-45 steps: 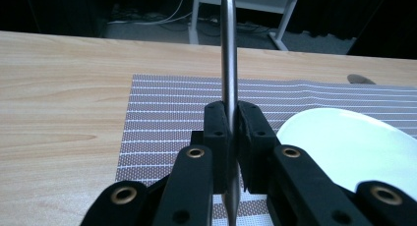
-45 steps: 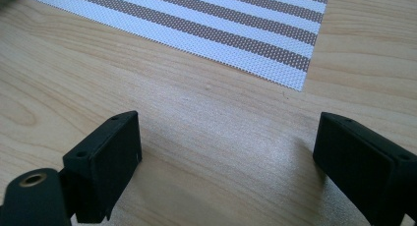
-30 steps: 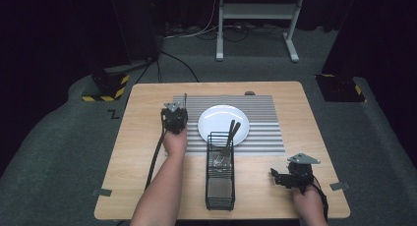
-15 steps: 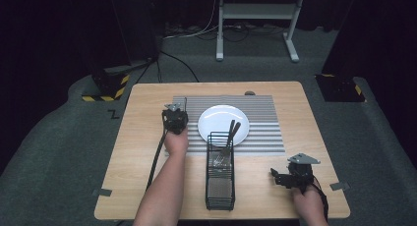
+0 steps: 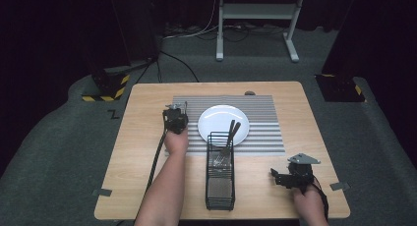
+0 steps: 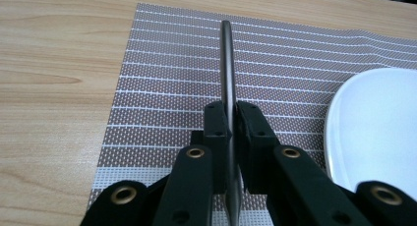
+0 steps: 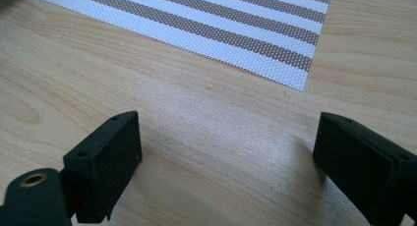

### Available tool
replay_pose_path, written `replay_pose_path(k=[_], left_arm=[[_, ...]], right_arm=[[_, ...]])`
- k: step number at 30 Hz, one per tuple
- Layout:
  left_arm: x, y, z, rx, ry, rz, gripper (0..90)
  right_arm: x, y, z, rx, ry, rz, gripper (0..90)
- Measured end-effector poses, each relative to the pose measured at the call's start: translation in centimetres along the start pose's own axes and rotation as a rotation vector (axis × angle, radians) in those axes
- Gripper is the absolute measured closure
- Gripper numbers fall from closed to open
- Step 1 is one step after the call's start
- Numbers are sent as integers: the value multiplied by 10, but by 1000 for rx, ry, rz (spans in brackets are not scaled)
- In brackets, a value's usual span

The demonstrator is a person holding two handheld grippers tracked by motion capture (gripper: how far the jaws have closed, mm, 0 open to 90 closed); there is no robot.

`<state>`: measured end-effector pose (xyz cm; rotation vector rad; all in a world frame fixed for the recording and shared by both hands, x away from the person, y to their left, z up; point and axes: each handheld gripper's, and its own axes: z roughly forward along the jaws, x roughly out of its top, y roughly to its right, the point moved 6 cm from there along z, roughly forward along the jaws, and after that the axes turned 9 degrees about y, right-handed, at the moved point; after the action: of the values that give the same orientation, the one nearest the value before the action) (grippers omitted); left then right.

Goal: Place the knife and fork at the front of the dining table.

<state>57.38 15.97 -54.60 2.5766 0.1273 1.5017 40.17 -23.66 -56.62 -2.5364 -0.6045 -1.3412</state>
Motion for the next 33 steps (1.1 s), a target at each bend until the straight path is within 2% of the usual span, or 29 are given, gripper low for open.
replay_pose_path(k=[3,8,11,15,22,26,32,33], left_arm=[[0,0,1,0,-3,-4,831],[0,-2,3,-7,-25,-41,822],[10,1,-2,-44,1,-76,685],[16,3,-7,-34,14,-41,672],[14,-7,-17,-15,19,-10,678],[11,-12,-29,7,34,53,814],[0,-22,-49,10,38,110,843],[-3,-24,-52,9,39,108,845]], right_arm=[[0,0,0,0,0,0,108],[0,0,0,1,0,0,108],[0,0,0,1,0,-2,109],[0,0,0,2,0,-4,110],[0,0,0,3,0,-3,111],[0,0,0,3,0,-3,111],[0,0,0,2,-1,-3,111],[0,0,0,2,-1,-3,110]])
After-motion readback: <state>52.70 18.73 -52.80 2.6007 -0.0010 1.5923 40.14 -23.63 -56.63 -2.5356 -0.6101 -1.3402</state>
